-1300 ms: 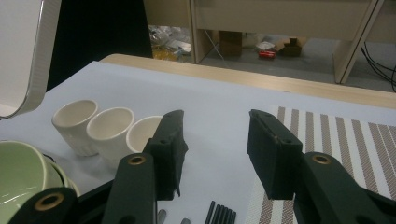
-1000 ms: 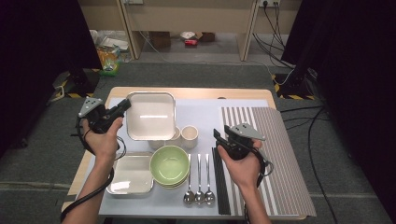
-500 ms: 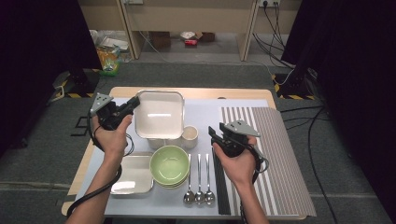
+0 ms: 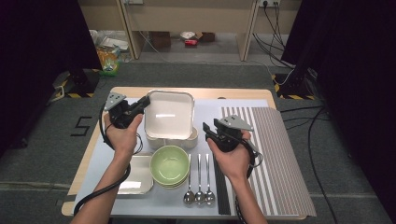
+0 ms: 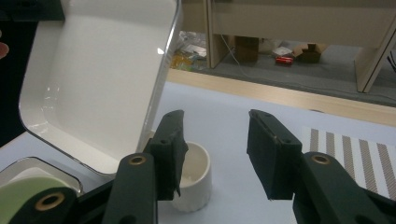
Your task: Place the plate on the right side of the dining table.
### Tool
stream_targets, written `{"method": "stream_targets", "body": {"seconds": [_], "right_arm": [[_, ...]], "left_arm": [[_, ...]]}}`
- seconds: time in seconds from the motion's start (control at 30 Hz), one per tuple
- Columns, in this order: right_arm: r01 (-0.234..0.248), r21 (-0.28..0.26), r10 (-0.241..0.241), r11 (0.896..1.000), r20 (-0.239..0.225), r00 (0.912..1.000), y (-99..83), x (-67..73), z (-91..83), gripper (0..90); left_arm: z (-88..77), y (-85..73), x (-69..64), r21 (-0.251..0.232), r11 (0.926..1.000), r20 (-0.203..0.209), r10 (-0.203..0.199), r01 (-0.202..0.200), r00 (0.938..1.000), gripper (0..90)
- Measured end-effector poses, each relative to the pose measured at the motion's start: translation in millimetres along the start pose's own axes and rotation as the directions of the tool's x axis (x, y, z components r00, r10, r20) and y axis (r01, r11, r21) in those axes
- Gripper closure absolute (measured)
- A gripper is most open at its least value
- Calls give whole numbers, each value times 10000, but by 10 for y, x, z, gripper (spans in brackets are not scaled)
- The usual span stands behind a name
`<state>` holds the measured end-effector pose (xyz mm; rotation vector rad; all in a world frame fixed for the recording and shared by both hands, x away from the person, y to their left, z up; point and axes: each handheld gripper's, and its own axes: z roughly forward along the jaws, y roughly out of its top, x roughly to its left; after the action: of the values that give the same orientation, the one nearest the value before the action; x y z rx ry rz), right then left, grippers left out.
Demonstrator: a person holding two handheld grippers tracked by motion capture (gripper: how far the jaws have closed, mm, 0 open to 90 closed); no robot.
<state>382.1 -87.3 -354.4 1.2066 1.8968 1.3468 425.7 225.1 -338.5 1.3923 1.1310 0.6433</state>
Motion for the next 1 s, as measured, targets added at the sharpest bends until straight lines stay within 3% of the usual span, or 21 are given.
{"method": "stream_targets", "body": {"seconds": [0.63, 1.0], "right_arm": [[-180, -52, 179, 9998, -129, 9998, 171, 103, 144, 599], [-494, 190, 489, 9986, 271, 9984, 278, 97, 287, 727]], "left_arm": [[107, -46, -166, 129, 9995, 126, 300, -301, 9995, 872], [93, -48, -217, -21, 9994, 138, 335, -335, 9993, 872]]}}
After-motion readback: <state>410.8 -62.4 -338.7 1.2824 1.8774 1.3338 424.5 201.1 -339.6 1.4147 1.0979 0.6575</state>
